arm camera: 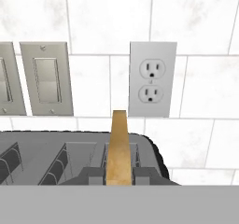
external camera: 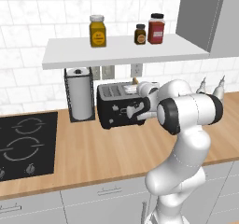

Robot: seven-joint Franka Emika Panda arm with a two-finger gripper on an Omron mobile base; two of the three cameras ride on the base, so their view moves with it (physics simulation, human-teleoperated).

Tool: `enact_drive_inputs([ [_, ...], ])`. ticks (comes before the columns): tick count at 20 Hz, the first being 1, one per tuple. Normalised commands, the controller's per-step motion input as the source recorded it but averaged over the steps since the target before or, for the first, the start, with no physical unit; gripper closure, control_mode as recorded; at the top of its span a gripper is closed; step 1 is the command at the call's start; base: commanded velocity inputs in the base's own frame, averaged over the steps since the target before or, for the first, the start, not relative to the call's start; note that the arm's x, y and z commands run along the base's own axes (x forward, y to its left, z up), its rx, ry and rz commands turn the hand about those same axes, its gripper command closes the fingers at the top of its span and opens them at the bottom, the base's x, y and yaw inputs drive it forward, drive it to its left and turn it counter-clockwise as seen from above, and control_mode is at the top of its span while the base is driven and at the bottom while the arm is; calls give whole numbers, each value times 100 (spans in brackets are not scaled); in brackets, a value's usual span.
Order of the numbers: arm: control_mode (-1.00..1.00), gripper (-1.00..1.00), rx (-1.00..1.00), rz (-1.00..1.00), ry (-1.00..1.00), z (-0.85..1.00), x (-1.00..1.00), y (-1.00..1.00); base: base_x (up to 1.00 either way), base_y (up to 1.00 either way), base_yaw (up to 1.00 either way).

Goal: Start the toaster. Once the lever pops up, take the bread to the plate on the dining counter.

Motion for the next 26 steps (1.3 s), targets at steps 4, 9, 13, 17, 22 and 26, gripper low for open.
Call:
enact_drive_inputs([
  [4, -100, 100, 0, 0, 0, 0, 0, 0, 0, 0, 0],
  [9, -100, 100, 0, 0, 0, 0, 0, 0, 0, 0, 0],
  [13, -100, 100, 0, 0, 0, 0, 0, 0, 0, 0, 0],
  [17, -100, 100, 0, 0, 0, 15, 2, 4, 0, 0, 0],
  [22, -100, 100, 0, 0, 0, 22, 2, 1, 0, 0, 0],
  [26, -100, 100, 0, 0, 0, 6, 0, 4, 0, 0, 0],
])
